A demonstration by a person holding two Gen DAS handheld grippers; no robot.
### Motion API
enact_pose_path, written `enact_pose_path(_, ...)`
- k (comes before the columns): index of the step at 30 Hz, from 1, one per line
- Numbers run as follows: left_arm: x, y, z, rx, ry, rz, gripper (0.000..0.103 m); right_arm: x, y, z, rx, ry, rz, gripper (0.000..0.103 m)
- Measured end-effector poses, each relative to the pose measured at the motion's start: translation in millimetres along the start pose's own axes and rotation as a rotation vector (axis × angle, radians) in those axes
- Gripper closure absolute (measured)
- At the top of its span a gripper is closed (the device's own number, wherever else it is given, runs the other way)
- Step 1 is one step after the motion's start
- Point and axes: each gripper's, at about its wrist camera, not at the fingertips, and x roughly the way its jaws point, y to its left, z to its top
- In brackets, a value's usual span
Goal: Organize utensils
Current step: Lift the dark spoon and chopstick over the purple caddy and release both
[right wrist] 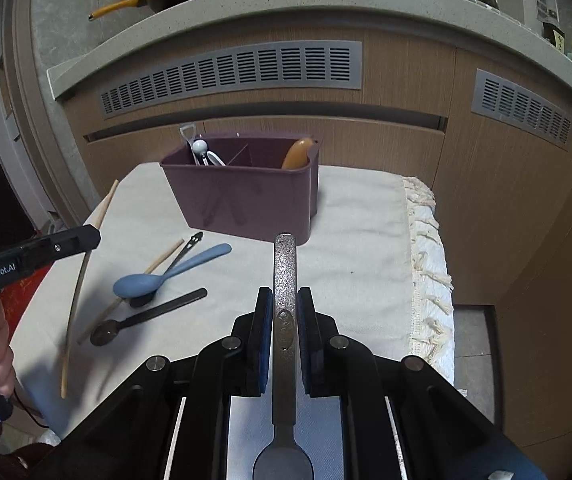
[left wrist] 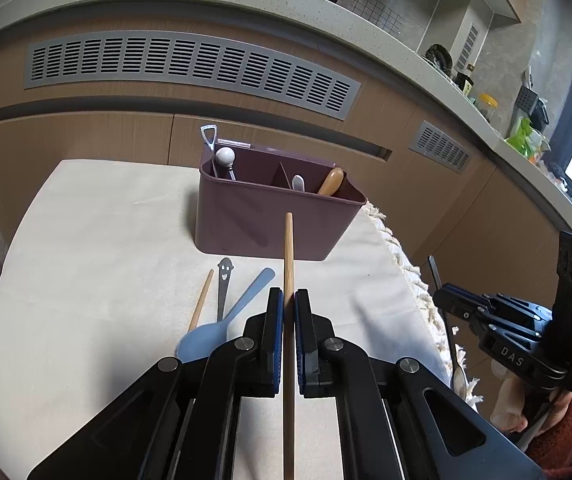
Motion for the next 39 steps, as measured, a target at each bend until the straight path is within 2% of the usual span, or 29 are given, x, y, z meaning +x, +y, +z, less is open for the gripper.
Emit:
enact_pose_path(3,-1,0,6,-0.001,-0.010,-0.005,0.098,-2,1,2,0.000,-0.016,-0.002,0.092)
enact_pose_path(6,-13,-3,36,0.012,-0.075,-0.043,0.098,-4,-1,14,0.007,-0.055,0.008,0.092)
enact_pose_path(8,-34,-12,71,0.049,-0.187,-0.067,0.098,-19,-1,38,-0.004,-0.134,0.019,0.092)
enact_pose_path(12,-63,-26,131,0.093,-0.420,-0.102,0.098,-72,-2,109,0.007,-0.394,0.048,0.092)
enact_pose_path(16,-52,-23,158,0.077,-0.535,-0.109,0.098,-88,-4,154,0.046,-0.567,0.090,0.092)
enact_pose_path(18,-39,-22,162,0.080,-0.596,-0.065,0.098,-78,-2,165,0.056,-0.627,0.067,0.092)
enact_pose_path(21,-17,-14,160,0.079,-0.632,-0.035,0.098,-52,0,172,0.065,-0.634,0.037,0.092)
enact_pose_path(24,12,-2,162,0.049,-0.602,-0.053,0.098,-10,5,177,0.065,-0.591,0.037,0.092)
enact_pose_path(29,51,12,164,0.022,-0.598,-0.023,0.098,42,-1,171,0.076,-0.574,0.065,0.092)
enact_pose_path(34,80,21,165,0.009,-0.580,-0.033,0.098,71,-9,171,0.101,-0.540,0.087,0.092)
enact_pose_path(39,97,24,162,0.003,-0.585,-0.031,0.098,92,-10,171,0.096,-0.525,0.065,0.092)
